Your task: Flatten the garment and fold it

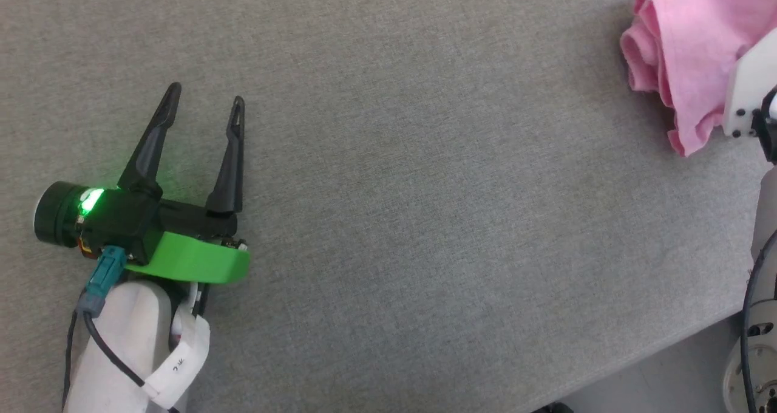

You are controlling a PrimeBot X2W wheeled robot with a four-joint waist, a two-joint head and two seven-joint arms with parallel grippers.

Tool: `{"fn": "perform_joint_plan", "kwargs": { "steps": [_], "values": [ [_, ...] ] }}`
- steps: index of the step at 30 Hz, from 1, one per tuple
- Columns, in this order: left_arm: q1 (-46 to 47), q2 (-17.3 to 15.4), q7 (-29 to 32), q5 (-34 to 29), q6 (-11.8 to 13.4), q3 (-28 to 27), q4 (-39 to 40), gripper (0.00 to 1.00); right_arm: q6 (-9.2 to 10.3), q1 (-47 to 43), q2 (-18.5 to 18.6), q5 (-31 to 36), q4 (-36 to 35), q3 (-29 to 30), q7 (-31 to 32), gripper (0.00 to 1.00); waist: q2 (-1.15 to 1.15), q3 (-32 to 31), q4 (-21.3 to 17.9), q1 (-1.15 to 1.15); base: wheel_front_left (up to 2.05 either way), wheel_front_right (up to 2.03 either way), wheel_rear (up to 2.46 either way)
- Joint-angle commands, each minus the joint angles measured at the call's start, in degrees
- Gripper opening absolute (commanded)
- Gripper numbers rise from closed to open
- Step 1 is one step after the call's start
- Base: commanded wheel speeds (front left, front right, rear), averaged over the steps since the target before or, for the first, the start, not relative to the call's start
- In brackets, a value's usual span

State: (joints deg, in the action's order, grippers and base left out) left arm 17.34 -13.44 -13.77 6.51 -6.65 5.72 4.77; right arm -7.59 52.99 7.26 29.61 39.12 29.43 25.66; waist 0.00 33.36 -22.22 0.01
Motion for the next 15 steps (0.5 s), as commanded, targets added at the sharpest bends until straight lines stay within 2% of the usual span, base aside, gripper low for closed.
{"fn": "perform_joint_plan", "kwargs": {
  "steps": [1,7,11,15],
  "values": [
    [-0.20,-0.11,-0.36,0.45,0.46,-0.30,-0.86,1.00,0.10,0.93,0.44,1.03,0.52,0.95,-0.80,1.00,0.00,-1.69,1.15,-0.01,0.00,0.00,0.00],
    [-1.25,2.57,-1.08,1.93,0.90,0.06,-3.86,1.00,0.10,-0.19,2.45,0.99,2.54,3.48,-5.38,1.00,0.00,-8.00,4.72,-0.01,0.00,0.00,0.00],
    [-2.41,5.03,-1.19,3.14,1.01,-0.44,-5.37,1.00,0.10,-2.25,2.51,-2.98,2.71,4.18,-10.56,1.00,0.00,-13.14,7.98,-0.01,0.00,0.00,0.00],
    [-4.22,7.11,-1.21,4.05,0.87,-1.38,-6.50,1.00,0.10,-5.83,1.51,-9.77,1.53,1.20,-18.22,1.00,0.00,-17.66,11.42,-0.01,0.00,0.00,0.00]
  ]
}}
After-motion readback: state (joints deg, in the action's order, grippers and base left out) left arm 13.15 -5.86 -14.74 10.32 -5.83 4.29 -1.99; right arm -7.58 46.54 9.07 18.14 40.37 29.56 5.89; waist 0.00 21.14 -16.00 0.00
